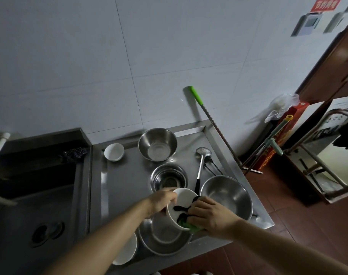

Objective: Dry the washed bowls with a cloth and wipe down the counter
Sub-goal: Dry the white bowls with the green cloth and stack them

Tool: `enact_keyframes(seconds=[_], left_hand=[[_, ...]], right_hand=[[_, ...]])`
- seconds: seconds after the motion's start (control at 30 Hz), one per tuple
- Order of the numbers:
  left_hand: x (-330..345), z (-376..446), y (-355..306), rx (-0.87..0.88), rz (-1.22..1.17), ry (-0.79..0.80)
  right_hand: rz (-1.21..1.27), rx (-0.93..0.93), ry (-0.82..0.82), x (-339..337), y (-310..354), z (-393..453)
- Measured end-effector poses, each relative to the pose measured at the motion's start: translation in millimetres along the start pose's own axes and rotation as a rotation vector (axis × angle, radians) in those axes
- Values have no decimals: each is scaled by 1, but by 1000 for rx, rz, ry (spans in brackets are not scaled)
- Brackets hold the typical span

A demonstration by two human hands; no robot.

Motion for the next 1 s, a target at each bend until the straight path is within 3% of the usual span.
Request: enact_keyframes(seconds=[0.1,0.2,0.33,0.4,0.47,0.53,0.6,0.7,0.83,0.93,1.0], left_hand=[[-1,-3,-2,9,-161,-125],[15,-2,-4,124,-334,-212],[11,-16,-14,205,-181,-422],[4,-14,-18,145,-147,-352],[-5,-13,-14,38,-165,-242],[-5,-11,-9,-29,-92,-129],[-4,-4,1,-59,-83,-88],[4,-8,-2,-1,-248,-171],[18,-21,-13,151,-100,-342],[7,-20,-21,153,-28,-343],[-6,-16,-20,108,-89,-238]], right_hand=[[-71,33,61,3,-15,10],[3,305,-27,0,-33,21],[30,431,-77,4,-25,32],[77,388,-106,1,-18,28],[77,192,-97,-3,-12,16],[42,-4,-42,-6,-9,6],[-3,-64,30,-4,-13,5],[-40,86,42,0,-23,16],[0,367,-47,3,-33,28],[63,365,-78,7,-22,28],[66,199,-73,3,-15,17]])
Point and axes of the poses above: each hand's wrist, its own z-axis towards the middle knuckle, its own x-axis out of the palm, y = z × x, the point moved 8 cm from there along z, towards the middle knuckle, and after that the axes turned 5 degrees about -x, right-handed, at the moved point
